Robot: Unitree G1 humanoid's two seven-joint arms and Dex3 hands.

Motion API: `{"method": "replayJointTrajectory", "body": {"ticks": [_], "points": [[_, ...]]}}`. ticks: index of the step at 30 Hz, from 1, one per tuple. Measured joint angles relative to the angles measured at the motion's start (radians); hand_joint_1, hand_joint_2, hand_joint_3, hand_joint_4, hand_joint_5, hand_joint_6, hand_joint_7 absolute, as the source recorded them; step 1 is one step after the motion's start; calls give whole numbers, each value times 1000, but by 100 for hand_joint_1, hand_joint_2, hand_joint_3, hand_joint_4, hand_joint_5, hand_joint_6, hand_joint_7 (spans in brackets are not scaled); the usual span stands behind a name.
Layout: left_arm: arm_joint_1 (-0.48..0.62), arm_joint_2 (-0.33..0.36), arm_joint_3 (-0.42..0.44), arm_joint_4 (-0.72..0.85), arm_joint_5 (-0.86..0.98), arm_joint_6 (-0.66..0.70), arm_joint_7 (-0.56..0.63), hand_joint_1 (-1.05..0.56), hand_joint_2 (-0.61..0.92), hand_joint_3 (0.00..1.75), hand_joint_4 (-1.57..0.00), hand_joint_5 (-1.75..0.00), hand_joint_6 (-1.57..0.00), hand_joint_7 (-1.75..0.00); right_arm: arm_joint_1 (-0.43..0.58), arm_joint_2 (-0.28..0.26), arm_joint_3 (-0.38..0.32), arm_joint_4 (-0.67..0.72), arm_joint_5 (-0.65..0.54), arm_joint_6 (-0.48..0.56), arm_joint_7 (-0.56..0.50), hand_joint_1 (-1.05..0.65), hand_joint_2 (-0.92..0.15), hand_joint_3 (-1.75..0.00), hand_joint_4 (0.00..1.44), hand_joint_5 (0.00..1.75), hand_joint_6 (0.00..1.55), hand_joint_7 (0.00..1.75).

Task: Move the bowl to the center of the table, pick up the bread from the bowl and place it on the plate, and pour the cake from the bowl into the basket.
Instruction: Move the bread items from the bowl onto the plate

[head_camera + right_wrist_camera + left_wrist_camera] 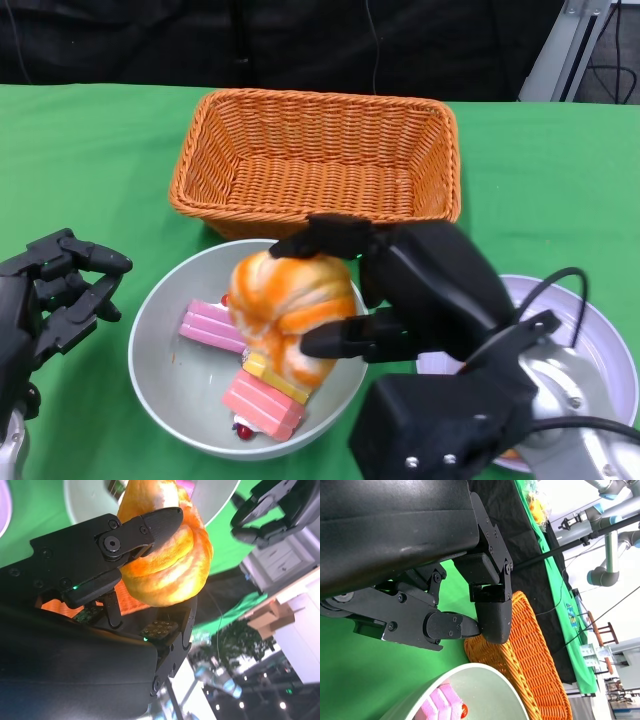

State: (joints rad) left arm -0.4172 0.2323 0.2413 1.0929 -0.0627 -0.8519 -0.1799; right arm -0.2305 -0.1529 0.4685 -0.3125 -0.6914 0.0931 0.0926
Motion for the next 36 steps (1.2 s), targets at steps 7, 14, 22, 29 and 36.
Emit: {"method": "replayJointTrajectory", "body": {"ticks": [7,14,22,29,36], "points": [[1,1,1,-1,0,0,0,-19,92,29,-83,-140,-87,-102,69,-47,-83,-31,-1,-101,-42,-21,-91,-1,77,146,85,74],[1,2,2,-2,-1,0,-1,-19,91,30,-85,-140,-88,-102,128,-63,-158,-47,13,-164,-67,-21,-92,-3,72,156,84,74],[2,7,1,-3,0,0,-1,-18,90,31,-84,-140,-88,-104,187,-73,-235,-74,20,-185,-77,-18,-90,-1,73,154,87,71],[2,7,1,-3,0,0,-1,-18,89,32,-83,-140,-87,-105,195,-72,-256,-79,20,-200,-78,-18,-91,-1,73,154,88,69],[4,18,4,-4,-3,7,-1,-18,89,34,-82,-142,-86,-106,318,-96,-410,-150,103,-168,-60,-13,-91,-1,77,147,89,67]]}}
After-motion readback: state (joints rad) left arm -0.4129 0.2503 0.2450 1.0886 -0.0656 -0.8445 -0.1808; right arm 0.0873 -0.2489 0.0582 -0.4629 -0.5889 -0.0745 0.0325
